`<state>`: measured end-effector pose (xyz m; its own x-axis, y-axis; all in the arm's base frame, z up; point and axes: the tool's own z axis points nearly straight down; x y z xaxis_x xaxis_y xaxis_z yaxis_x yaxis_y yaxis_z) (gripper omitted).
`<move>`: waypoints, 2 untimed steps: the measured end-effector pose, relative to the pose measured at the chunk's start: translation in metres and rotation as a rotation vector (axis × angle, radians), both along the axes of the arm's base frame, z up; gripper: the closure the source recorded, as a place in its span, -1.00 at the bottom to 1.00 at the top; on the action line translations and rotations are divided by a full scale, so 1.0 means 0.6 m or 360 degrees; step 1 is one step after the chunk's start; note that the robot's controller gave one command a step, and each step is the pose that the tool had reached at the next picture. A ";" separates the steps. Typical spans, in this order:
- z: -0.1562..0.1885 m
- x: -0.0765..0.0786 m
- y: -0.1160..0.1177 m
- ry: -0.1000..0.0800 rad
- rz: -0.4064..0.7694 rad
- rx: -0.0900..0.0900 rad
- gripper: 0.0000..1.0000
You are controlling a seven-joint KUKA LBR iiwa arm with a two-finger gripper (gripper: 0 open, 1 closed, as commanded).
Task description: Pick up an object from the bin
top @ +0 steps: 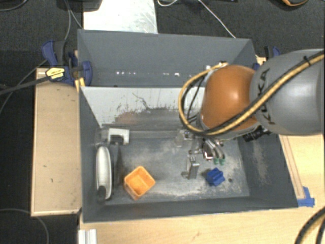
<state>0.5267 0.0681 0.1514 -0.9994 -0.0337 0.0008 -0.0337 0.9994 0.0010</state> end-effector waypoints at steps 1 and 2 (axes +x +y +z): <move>-0.012 0.057 0.093 -0.0015 0.0041 0.0002 -1.00; -0.015 0.061 0.176 -0.0009 0.0015 0.0006 -1.00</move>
Offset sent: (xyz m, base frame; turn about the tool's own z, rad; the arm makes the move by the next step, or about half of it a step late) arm 0.0188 0.0686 -0.0123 0.0636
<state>0.5632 0.1739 0.1421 -0.9990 -0.0433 -0.0049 -0.0434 0.9991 0.0043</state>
